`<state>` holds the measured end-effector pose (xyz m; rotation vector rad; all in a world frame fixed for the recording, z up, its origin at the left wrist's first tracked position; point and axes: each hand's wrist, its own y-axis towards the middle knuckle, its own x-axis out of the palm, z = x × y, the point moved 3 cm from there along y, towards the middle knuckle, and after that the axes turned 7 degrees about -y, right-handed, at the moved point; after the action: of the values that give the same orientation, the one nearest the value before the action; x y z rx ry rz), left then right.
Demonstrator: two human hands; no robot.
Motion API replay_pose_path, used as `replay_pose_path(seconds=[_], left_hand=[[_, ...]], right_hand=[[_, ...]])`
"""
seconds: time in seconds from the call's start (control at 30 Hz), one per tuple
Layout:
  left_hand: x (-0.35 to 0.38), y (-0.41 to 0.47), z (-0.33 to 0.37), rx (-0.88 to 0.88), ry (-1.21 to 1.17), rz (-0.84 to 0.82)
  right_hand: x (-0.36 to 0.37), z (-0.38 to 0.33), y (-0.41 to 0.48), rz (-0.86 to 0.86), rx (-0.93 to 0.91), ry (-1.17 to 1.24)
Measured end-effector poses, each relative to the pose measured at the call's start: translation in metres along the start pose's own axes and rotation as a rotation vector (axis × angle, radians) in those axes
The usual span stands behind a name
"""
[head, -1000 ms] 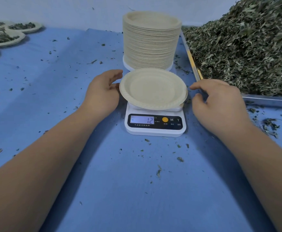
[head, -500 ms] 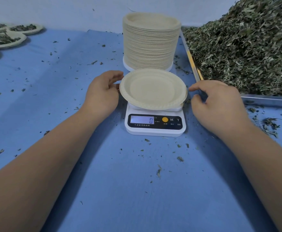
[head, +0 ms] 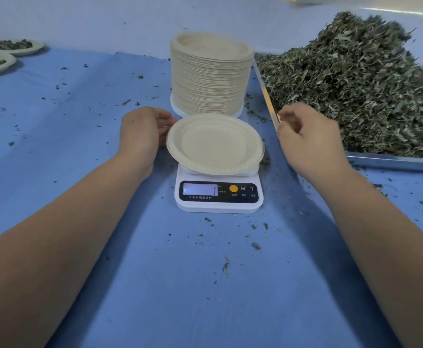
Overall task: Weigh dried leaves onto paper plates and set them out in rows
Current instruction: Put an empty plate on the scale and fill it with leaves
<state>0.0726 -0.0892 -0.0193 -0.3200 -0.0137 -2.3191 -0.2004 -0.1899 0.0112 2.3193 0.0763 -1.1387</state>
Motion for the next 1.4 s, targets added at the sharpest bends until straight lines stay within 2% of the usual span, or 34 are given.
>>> replay_pose_path(seconds=[0.17,0.27,0.37,0.43,0.5,0.57,0.63,0.8,0.93,1.1,1.27,1.4], left_hand=[[-0.003,0.008,-0.007,0.055,-0.068,-0.077],[-0.002,0.009,-0.011,0.084,-0.02,-0.09],[0.0,0.009,-0.013,0.139,0.083,-0.084],[0.0,0.01,-0.014,0.136,0.046,-0.062],[-0.003,0.013,-0.015,0.141,-0.023,0.003],[-0.008,0.016,-0.016,0.138,-0.085,0.064],[-0.009,0.018,-0.017,0.124,-0.113,0.075],[-0.004,0.016,-0.016,0.159,-0.015,0.025],[-0.005,0.014,-0.015,0.15,-0.008,0.039],[-0.005,0.014,-0.014,0.135,-0.014,0.038],[-0.004,0.013,-0.014,0.137,-0.021,0.036],[-0.003,0.01,-0.015,0.139,0.003,0.029]], right_hand=[[0.013,0.016,0.066,-0.117,0.101,-0.198],[0.017,0.024,0.101,-0.186,0.135,-0.305],[0.018,0.029,0.127,-0.146,0.076,-0.724],[0.015,0.038,0.141,-0.094,0.096,-0.88],[0.013,0.058,0.148,-0.139,0.209,-0.899],[0.014,0.076,0.149,-0.268,0.312,-0.884],[0.018,0.086,0.148,-0.346,0.336,-0.888],[0.024,0.077,0.146,-0.324,0.257,-1.026],[0.025,0.067,0.14,-0.425,0.238,-0.983],[0.031,0.041,0.127,-0.561,0.08,-0.964],[0.011,0.011,0.13,-0.432,0.053,-0.847],[-0.012,-0.002,0.142,-0.105,0.003,-0.685]])
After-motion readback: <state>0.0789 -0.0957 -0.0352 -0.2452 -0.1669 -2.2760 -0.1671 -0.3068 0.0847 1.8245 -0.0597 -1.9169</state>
